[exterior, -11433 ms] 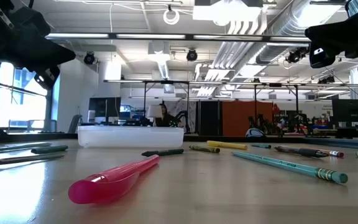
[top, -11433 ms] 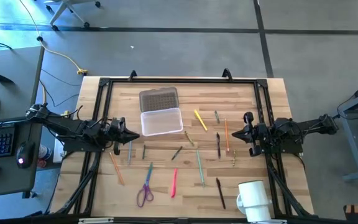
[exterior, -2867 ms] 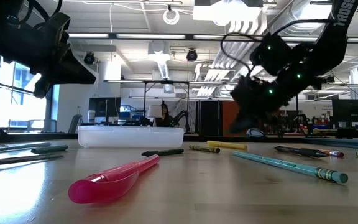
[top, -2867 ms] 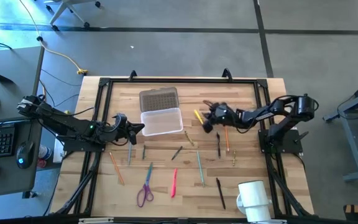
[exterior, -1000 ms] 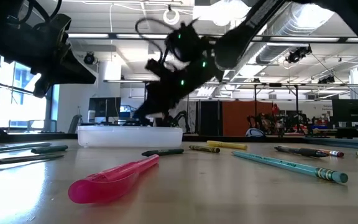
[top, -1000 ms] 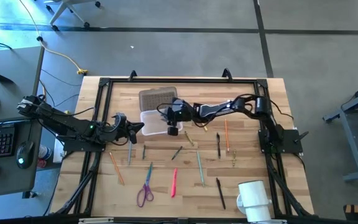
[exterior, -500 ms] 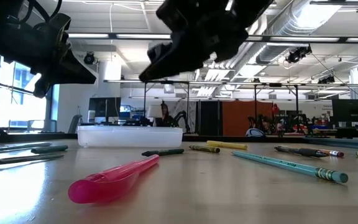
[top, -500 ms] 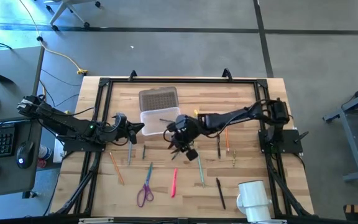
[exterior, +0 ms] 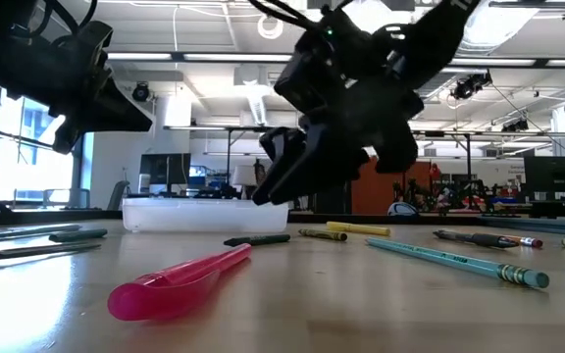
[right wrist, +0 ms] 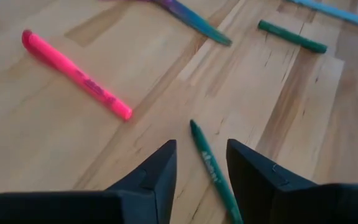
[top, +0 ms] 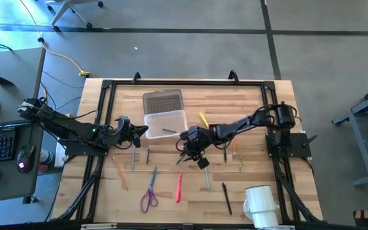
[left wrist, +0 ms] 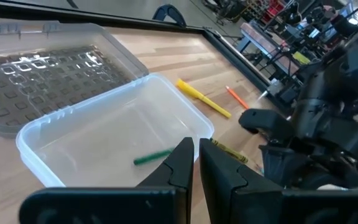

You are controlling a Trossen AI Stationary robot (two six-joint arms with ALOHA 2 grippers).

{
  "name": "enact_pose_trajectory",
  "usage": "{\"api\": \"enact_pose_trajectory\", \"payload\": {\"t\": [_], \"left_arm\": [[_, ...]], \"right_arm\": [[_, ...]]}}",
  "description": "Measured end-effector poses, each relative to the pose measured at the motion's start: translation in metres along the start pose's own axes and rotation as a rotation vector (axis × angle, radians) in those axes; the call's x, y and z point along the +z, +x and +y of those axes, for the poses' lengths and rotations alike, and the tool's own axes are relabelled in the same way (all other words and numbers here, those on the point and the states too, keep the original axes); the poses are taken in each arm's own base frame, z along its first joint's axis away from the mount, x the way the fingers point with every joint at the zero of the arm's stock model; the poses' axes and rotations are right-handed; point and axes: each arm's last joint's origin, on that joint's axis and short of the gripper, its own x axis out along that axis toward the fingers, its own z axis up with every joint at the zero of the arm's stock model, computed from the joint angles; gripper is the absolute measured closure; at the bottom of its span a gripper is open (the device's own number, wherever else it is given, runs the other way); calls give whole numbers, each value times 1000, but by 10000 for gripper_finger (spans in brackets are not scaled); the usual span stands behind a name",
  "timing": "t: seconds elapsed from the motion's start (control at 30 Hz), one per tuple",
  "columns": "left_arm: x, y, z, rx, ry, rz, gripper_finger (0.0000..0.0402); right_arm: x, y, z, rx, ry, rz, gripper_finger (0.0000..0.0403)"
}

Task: Pick & place school supplies into a supply box
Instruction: Put the right dark green crayon into the transparent supply box

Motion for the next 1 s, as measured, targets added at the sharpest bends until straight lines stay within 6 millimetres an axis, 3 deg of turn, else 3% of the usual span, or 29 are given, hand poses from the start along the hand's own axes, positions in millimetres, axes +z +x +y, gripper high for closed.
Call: {"api": "enact_pose_trajectory", "payload": {"t": [0.17, 0.4, 0.63, 1.0], "left_arm": [[0, 0, 0, 2, 1, -2, 340], [0, 0, 0, 6, 1, -5, 340], [0, 0, 1, 7, 4, -2, 340], [-1, 0, 0, -3, 4, 10, 340]], "right_arm": [[-6, 8, -1, -36, -22, -61, 276], [-23, 32, -6, -23, 24, -8, 276], [-28, 33, -9, -35, 45, 8, 283], [-26, 35, -8, -33, 86, -12, 395]]}}
